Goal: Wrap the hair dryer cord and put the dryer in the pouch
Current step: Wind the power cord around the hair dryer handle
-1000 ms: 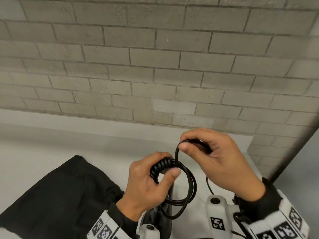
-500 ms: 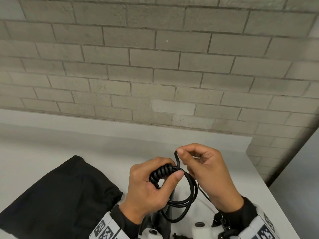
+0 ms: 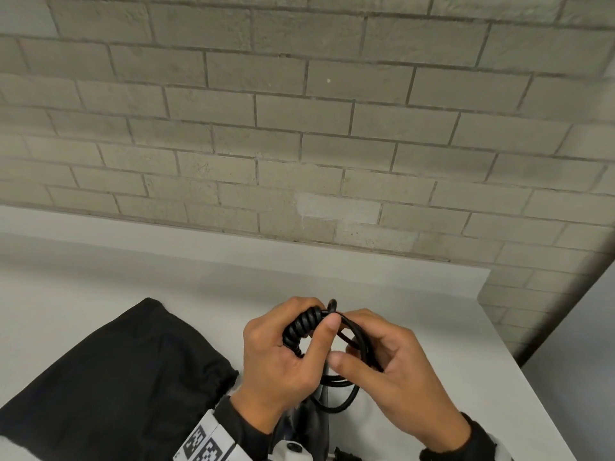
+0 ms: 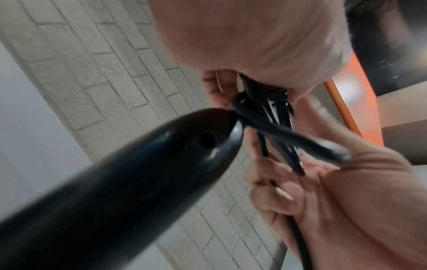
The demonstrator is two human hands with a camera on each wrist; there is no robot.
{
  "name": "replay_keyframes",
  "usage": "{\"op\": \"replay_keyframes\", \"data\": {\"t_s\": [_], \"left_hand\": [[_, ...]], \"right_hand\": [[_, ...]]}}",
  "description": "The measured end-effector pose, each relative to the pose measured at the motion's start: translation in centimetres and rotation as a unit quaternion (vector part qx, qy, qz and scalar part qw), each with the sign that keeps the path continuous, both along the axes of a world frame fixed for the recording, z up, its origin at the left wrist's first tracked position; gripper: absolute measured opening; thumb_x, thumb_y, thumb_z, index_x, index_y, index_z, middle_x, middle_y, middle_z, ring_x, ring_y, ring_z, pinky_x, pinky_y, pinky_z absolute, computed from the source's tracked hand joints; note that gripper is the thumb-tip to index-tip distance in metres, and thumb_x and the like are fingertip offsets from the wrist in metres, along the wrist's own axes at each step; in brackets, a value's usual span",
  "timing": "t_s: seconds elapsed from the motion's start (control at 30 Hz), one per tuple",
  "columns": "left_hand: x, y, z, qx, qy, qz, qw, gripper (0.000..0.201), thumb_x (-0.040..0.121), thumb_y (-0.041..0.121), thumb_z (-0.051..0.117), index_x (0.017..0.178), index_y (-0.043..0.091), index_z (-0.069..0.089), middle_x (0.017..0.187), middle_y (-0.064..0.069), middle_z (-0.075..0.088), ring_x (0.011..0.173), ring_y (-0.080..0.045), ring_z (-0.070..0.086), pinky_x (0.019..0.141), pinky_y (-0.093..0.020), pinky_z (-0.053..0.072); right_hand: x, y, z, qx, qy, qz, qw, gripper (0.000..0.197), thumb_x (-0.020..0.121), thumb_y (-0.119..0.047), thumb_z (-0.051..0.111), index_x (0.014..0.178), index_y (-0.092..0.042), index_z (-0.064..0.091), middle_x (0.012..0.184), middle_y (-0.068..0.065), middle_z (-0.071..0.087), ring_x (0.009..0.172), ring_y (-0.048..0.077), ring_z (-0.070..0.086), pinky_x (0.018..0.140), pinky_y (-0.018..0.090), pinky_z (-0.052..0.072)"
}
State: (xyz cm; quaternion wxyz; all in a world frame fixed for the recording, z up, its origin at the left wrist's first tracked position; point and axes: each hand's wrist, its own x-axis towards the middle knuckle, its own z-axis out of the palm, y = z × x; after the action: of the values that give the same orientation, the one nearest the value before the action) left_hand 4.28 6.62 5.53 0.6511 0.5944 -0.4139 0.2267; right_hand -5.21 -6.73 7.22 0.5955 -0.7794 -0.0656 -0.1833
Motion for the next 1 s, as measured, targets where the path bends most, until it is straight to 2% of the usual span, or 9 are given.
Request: {"op": "replay_keyframes", "data": {"t_s": [0.1, 0.23, 0.37, 0.53, 0.67, 0.77, 0.83, 0.9, 1.0], "left_hand": [[0.0, 0.0, 0.2, 0.015, -0.007, 0.009, 1.0, 0.032, 0.094, 0.039, 0.061, 0.085, 0.01, 0.071, 0.074, 0.012, 0.07, 0.065, -0.007, 0.067, 0.057, -0.027, 0.054], [-0.1, 0.3, 0.3, 0.058, 0.024, -0.006, 0.998, 0.029, 0.094, 0.04, 0.06, 0.102, 0.014, 0.072, 0.082, 0.013, 0.073, 0.077, -0.006, 0.071, 0.068, -0.032, 0.057], [-0.2, 0.7, 0.6, 0.081, 0.063, -0.063, 0.993, 0.036, 0.093, 0.032, 0.061, 0.126, 0.019, 0.065, 0.093, 0.01, 0.074, 0.089, -0.011, 0.072, 0.082, -0.028, 0.057], [-0.4, 0.6, 1.0, 0.068, 0.088, -0.053, 0.992, 0.018, 0.092, 0.033, 0.06, 0.1, 0.02, 0.07, 0.085, 0.01, 0.071, 0.079, -0.012, 0.07, 0.072, -0.024, 0.054], [-0.6, 0.2, 1.0, 0.027, 0.142, -0.026, 0.989, 0.02, 0.088, 0.041, 0.06, 0.093, 0.024, 0.069, 0.08, 0.005, 0.071, 0.075, -0.011, 0.069, 0.07, -0.021, 0.054], [-0.7, -0.2, 0.8, -0.006, 0.187, -0.024, 0.982, 0.023, 0.087, 0.043, 0.062, 0.092, 0.023, 0.07, 0.074, -0.001, 0.072, 0.073, -0.014, 0.07, 0.072, -0.021, 0.054], [-0.7, -0.3, 0.7, -0.009, 0.188, -0.02, 0.982, 0.013, 0.091, 0.032, 0.066, 0.093, 0.019, 0.071, 0.071, -0.001, 0.072, 0.071, -0.013, 0.07, 0.071, -0.018, 0.053], [-0.7, -0.3, 0.6, -0.011, 0.188, -0.014, 0.982, 0.006, 0.093, 0.02, 0.065, 0.094, 0.017, 0.071, 0.072, -0.002, 0.073, 0.069, -0.013, 0.07, 0.069, -0.015, 0.053], [-0.7, -0.5, 0.7, -0.015, 0.182, 0.002, 0.983, 0.007, 0.093, 0.021, 0.065, 0.094, 0.017, 0.071, 0.071, -0.001, 0.072, 0.067, -0.011, 0.069, 0.067, -0.014, 0.052]], "right_hand": [[0.1, -0.3, 0.1, -0.043, 0.001, -0.023, 0.999, 0.015, 0.09, -0.014, 0.069, 0.099, -0.024, 0.074, 0.081, -0.004, 0.065, 0.071, 0.013, 0.057, 0.067, 0.025, 0.046], [0.2, -0.9, 0.6, -0.076, 0.009, -0.016, 0.997, 0.014, 0.092, -0.017, 0.066, 0.095, -0.028, 0.073, 0.078, 0.002, 0.064, 0.069, 0.027, 0.053, 0.065, 0.033, 0.043], [0.1, -1.0, 1.1, -0.098, 0.019, -0.005, 0.995, 0.02, 0.095, -0.015, 0.063, 0.09, -0.033, 0.069, 0.075, -0.009, 0.062, 0.07, 0.005, 0.054, 0.067, 0.022, 0.044], [0.2, -0.5, 1.0, -0.113, 0.009, -0.026, 0.993, 0.02, 0.097, -0.018, 0.06, 0.094, -0.036, 0.068, 0.079, -0.01, 0.065, 0.075, 0.011, 0.059, 0.072, 0.027, 0.049], [0.4, 0.8, -0.4, -0.065, -0.042, -0.134, 0.988, 0.03, 0.087, -0.016, 0.073, 0.103, -0.038, 0.06, 0.085, -0.012, 0.073, 0.081, 0.007, 0.067, 0.078, 0.023, 0.051], [0.6, 1.5, -1.9, -0.108, -0.106, -0.233, 0.961, 0.045, 0.078, -0.018, 0.082, 0.094, -0.043, 0.048, 0.086, -0.014, 0.071, 0.077, 0.004, 0.066, 0.075, 0.015, 0.049], [0.7, 1.6, -2.5, -0.226, -0.187, -0.273, 0.916, 0.018, 0.084, -0.026, 0.074, 0.093, -0.032, 0.061, 0.098, -0.009, 0.068, 0.08, 0.005, 0.063, 0.074, 0.018, 0.051], [0.8, 1.6, -2.9, -0.316, -0.176, -0.316, 0.877, 0.018, 0.089, -0.035, 0.064, 0.093, -0.021, 0.072, 0.11, 0.002, 0.068, 0.085, 0.014, 0.062, 0.073, 0.027, 0.053], [0.8, 2.2, -3.2, -0.354, -0.128, -0.356, 0.856, 0.027, 0.089, -0.045, 0.058, 0.091, -0.024, 0.075, 0.116, 0.001, 0.069, 0.094, 0.023, 0.057, 0.072, 0.034, 0.048]]}}
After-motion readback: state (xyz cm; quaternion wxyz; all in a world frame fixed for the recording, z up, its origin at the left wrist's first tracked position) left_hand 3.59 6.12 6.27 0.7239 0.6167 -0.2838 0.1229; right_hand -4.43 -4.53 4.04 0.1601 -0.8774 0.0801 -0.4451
